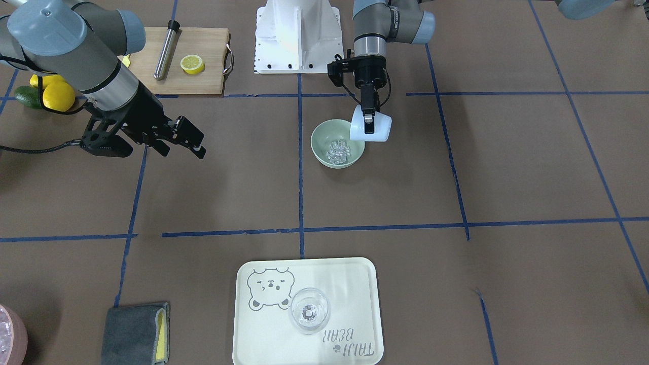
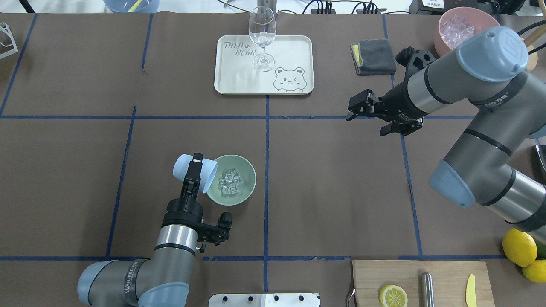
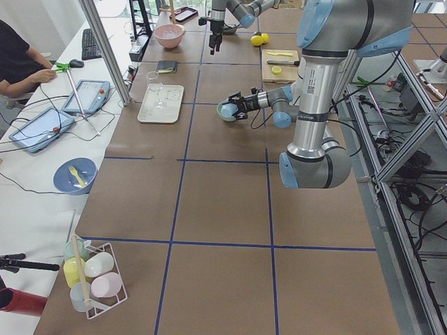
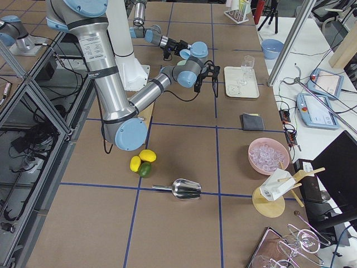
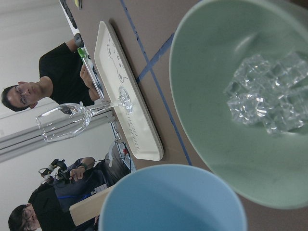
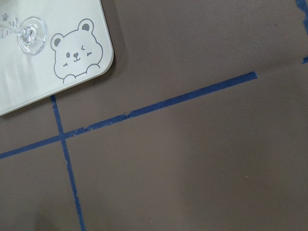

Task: Pour ice into bowl

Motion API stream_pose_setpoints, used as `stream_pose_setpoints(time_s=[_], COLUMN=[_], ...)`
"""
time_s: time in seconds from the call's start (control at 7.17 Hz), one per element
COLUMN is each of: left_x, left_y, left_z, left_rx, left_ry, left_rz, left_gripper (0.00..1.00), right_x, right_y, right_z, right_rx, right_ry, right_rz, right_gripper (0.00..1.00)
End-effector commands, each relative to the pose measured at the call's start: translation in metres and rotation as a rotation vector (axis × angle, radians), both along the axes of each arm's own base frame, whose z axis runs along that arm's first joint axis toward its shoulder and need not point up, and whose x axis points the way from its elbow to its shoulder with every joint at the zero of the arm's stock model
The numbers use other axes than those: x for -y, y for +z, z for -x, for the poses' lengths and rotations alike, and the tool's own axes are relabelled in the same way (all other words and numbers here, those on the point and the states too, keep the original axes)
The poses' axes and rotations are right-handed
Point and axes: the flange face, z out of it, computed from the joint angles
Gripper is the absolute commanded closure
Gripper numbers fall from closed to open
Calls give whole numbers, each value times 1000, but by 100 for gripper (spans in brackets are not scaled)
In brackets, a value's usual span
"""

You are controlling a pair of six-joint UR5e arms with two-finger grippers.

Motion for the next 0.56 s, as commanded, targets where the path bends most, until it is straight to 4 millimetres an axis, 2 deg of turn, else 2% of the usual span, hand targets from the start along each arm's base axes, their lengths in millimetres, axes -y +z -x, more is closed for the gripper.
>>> stream_pose_setpoints(time_s=[0.0,0.14,0.42], left_x=[-1,-2,-3], left_y=[25,54,84], left_z=[12,27,48], left_rx=[-214,-373,-641], left_ry=[-61,-117,-205], left_rz=[69,127,209], left_gripper=[100,100,100], right_x=[-3,-5,-5], right_y=[-8,-11,-9], right_z=[-5,-6,-6], right_rx=[14,18,17], right_ry=[1,1,-4], right_rz=[-12,-16,-12], right_gripper=[0,0,0])
